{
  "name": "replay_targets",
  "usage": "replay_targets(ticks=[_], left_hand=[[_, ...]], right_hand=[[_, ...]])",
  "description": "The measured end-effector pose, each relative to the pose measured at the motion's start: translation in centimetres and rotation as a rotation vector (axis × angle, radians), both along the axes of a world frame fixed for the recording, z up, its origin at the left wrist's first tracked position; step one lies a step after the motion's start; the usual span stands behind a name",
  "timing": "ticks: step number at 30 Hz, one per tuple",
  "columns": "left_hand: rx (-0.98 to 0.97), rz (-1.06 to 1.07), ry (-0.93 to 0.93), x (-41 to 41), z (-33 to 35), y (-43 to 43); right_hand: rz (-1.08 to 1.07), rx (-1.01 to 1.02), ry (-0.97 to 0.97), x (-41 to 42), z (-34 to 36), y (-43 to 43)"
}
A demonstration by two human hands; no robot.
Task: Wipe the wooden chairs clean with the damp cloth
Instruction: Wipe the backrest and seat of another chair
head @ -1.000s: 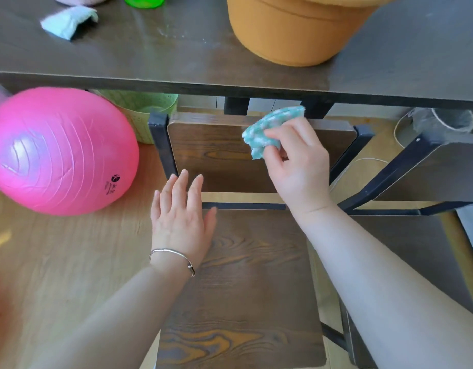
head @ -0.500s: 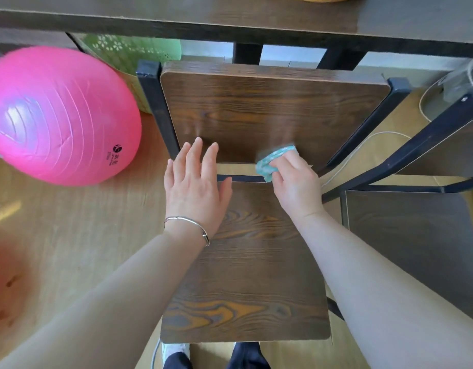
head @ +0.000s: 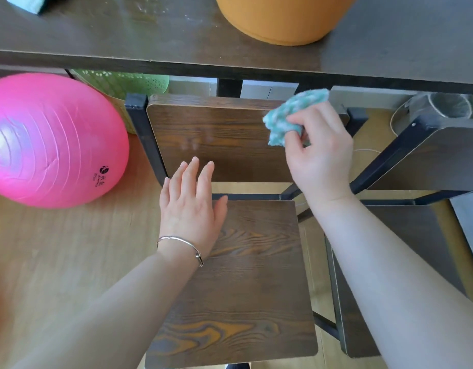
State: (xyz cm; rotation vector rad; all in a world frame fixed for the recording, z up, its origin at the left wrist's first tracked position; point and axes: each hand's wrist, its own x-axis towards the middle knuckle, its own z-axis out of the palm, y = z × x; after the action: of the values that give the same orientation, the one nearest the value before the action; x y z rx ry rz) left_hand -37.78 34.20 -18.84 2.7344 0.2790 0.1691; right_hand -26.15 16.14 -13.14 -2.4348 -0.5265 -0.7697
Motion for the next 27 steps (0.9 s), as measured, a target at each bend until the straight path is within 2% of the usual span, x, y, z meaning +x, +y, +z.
replay_targets(ticks=[3,8,13,16,22,25,27], left_hand=[[0.009,-0.016,0.021,-0.2,-0.4,-0.2],[0.007,-0.024,0.050,-0.7,-1.3,-0.5],[0.026,-0.034,0.069,-1.3,-1.9,-0.5],[0.017,-0.027,0.068,-1.4,-1.6,-0.8],[0.019,-0.019,0.012,-0.9,0.0,-2.3],[0.019,-0.030,-0.007,-0.7,0.6,-3.1],[0.022,-0.036,-0.006,-0.6,0.7,-3.4]], right_hand=[[0.019,-0.079,0.105,-1.1,-4.6,-1.2],[-0.005,-0.227,0.386,-3.4,-13.5,-2.8],[-0.044,-0.226,0.463,-4.1,-14.8,-2.7],[-0.025,-0.123,0.402,-4.6,-12.3,-2.9],[-0.042,0.126,0.050,-1.3,-1.2,-2.8],[-0.080,0.197,0.016,1.4,2.3,-3.2],[-0.068,0.165,0.003,2.0,2.6,-3.6]])
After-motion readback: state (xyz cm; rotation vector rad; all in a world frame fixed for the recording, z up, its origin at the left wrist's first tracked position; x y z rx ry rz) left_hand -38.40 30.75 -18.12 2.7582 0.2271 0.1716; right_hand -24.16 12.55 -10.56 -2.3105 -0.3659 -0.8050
